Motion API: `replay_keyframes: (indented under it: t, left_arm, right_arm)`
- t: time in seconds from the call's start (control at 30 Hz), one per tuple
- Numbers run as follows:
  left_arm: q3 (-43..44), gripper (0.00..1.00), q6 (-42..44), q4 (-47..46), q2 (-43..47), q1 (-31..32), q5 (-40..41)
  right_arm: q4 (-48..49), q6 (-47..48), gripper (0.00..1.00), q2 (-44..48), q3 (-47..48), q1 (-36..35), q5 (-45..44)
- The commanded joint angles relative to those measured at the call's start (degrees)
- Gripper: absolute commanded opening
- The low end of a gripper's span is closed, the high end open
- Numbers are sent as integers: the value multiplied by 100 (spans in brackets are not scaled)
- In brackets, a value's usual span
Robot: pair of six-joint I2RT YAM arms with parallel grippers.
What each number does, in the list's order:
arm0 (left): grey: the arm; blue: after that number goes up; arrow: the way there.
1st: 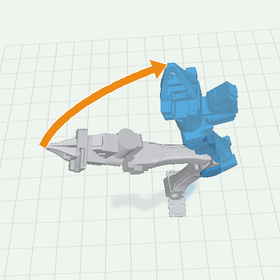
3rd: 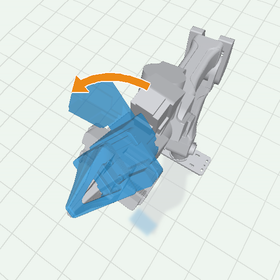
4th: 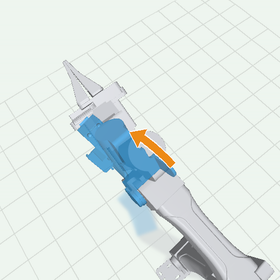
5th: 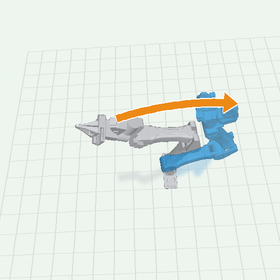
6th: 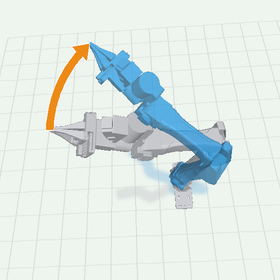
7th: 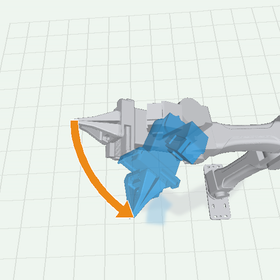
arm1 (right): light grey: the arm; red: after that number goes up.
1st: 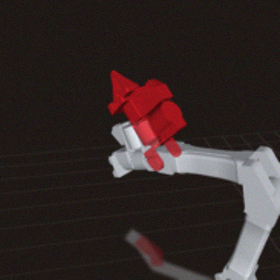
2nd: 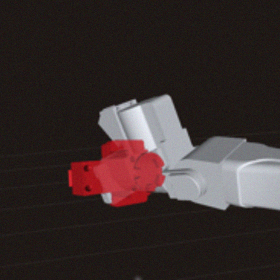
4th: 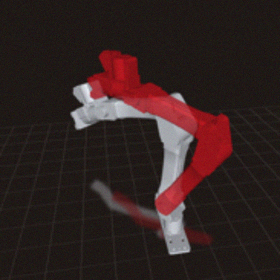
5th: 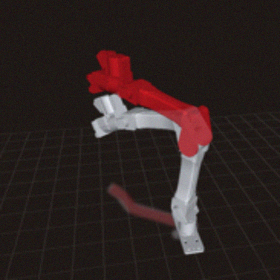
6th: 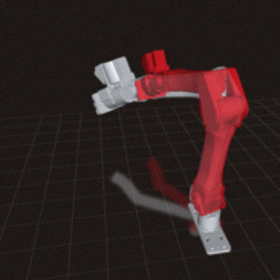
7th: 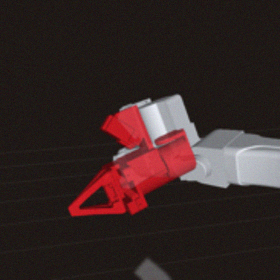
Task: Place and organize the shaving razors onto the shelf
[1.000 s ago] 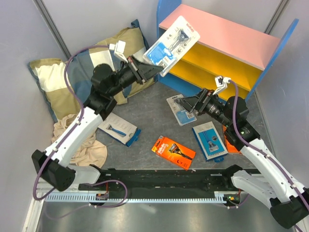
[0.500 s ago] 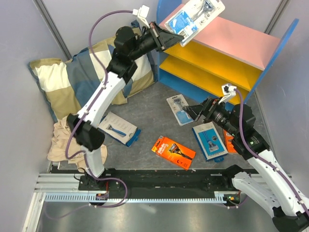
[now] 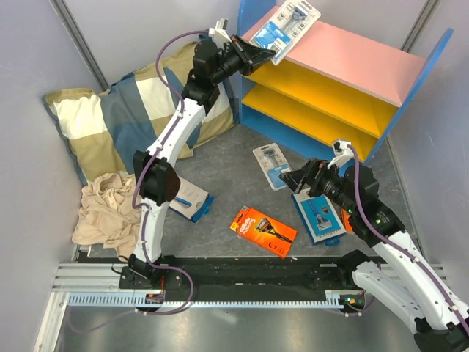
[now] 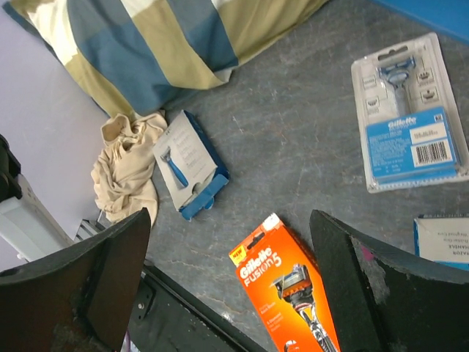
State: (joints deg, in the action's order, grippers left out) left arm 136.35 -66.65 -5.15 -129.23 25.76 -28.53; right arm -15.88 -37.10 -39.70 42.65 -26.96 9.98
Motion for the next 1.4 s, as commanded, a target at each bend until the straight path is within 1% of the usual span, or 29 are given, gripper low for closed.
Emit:
replay_keyframes:
  t: [0.0,0.13,0.23,0.33,0.37,0.43,0.47,0.5,0.57,0.63,0.67,0.8,0.93,1.1,1.17,1.27,1.37]
  left_arm:
    - [497,2,-735,-645,-163,-299,147]
    - [515,2,-867,-715,-243,-422,111]
    - [515,5,-946,-742,-261,-449,111]
    - [497,11,-981,-742,-252,-449,111]
    - [497,16,-999,-733,-252,-449,146]
    - [489,22,-1095,-707,-261,-449,181]
    - [480,34,-1122,-707,-261,-449,208]
    - [480,40,-1148,-707,-261,-440,225]
    - [471,51,-1192,-707,-243,-423,304]
    - [471,57,-1192,-672,-234,-396,357]
    - [471,62,-1183,-654,-217,-396,392]
    - [462,65,-1174,-584,-190,-361,323]
    - [436,68,-1254,-392,-120,-343,24]
    - [217,76,-990,57,161,-352,-73]
    - [6,78,-937,75,319,-352,-65]
    - [-83,80,-867,40,425,-352,-117]
    - [-231,82,-797,-275,547,-344,-213]
  right_arm:
    - [-3,-87,98,59,-108,15,-40]
    - [-3,-95,98,103,-134,15,-49]
    - [-3,-113,98,51,-135,15,-31]
    - [6,-122,98,15,-143,15,-5]
    - [6,-122,98,7,-143,15,-5]
    - [6,-122,98,-2,-152,15,4]
    - [-3,-131,98,15,-161,15,4]
    - [-3,-139,98,15,-161,24,13]
    - [-3,-131,98,15,-152,15,22]
    - [-3,-157,98,50,-170,15,13]
    - [-3,-174,98,50,-178,15,4]
    - [-3,-183,98,94,-231,15,4]
    - [-3,-192,98,129,-231,15,31]
    - [-3,-183,98,182,-240,15,39]
    - [6,-175,98,191,-266,24,83]
    - [24,-131,98,200,-266,15,206]
    - [50,-113,98,226,-266,15,241]
